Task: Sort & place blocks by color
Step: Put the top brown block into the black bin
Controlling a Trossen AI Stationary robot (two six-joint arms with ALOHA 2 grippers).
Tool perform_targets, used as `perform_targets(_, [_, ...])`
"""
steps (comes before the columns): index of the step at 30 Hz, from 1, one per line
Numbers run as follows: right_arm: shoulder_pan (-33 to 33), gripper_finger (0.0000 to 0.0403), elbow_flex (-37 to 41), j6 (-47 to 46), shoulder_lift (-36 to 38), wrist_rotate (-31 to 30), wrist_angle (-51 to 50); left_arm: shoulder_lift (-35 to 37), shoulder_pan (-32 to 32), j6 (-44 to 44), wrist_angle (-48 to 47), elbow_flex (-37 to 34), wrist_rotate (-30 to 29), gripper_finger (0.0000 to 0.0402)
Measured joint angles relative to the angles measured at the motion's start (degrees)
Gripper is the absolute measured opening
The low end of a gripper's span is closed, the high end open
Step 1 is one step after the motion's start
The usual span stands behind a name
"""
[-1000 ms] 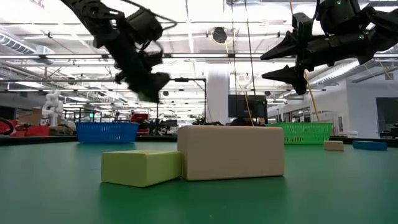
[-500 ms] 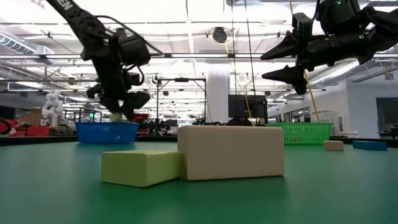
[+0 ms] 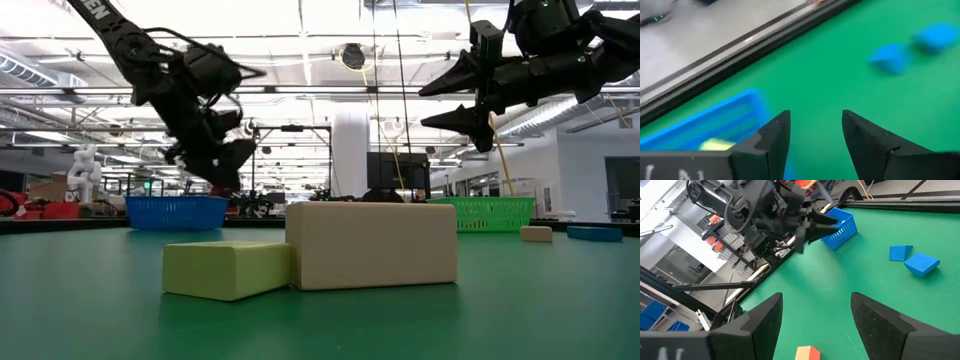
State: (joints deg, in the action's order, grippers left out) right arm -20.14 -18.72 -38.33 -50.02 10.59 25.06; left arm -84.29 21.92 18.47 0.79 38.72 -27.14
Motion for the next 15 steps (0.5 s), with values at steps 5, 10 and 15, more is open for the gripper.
perform_targets(5, [0.00, 0.0226, 0.00, 0.00, 0.00, 0.00, 0.00, 0.47, -2.83, -4.83, 4.82, 0.00, 1.58, 0.0165])
perform_targets(10, [0.00, 0.0226, 0.00, 0.00, 0.00, 0.00, 0.00, 3.39, -4.08, -5.07, 5.16, 0.01, 1.68, 0.0153])
perform_targets(15, [0.00, 0.0226, 0.00, 0.00, 0.00, 0.00, 0.02, 7.23, -5.29, -7.46, 7.06, 0.02, 1.77, 0.0154])
